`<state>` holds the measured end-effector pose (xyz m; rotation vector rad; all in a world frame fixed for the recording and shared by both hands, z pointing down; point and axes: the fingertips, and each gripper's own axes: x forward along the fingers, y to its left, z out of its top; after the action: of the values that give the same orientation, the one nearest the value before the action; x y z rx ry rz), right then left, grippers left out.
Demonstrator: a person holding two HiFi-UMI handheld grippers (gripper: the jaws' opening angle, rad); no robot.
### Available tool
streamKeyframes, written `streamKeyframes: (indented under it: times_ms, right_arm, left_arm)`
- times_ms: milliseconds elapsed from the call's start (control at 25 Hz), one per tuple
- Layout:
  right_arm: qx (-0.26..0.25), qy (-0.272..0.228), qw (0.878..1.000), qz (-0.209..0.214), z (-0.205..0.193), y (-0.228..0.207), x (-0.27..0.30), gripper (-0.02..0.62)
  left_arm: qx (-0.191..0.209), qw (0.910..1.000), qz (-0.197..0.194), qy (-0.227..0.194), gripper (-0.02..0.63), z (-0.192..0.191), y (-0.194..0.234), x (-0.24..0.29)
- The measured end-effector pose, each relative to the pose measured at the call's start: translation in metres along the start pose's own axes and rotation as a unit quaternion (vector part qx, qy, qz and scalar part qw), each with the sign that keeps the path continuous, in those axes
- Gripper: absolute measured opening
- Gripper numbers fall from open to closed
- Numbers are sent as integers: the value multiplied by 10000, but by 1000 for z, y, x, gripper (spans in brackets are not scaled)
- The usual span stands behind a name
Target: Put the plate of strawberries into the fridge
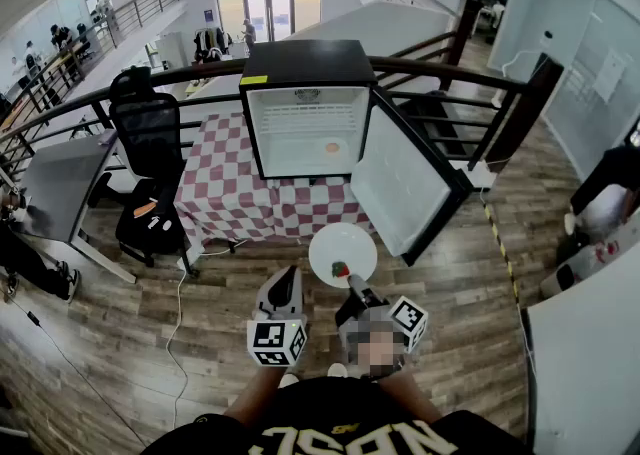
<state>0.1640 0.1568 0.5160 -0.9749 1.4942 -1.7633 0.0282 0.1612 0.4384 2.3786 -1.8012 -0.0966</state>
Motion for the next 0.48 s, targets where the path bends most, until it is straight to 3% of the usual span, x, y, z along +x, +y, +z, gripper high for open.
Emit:
streamKeyframes:
  times_ms: [480]
  right_arm:
    - [206,286,9994,-73,14,-16,-26,29]
  left_arm:
    - [-2,9998,190,40,17,-18,-37,-2]
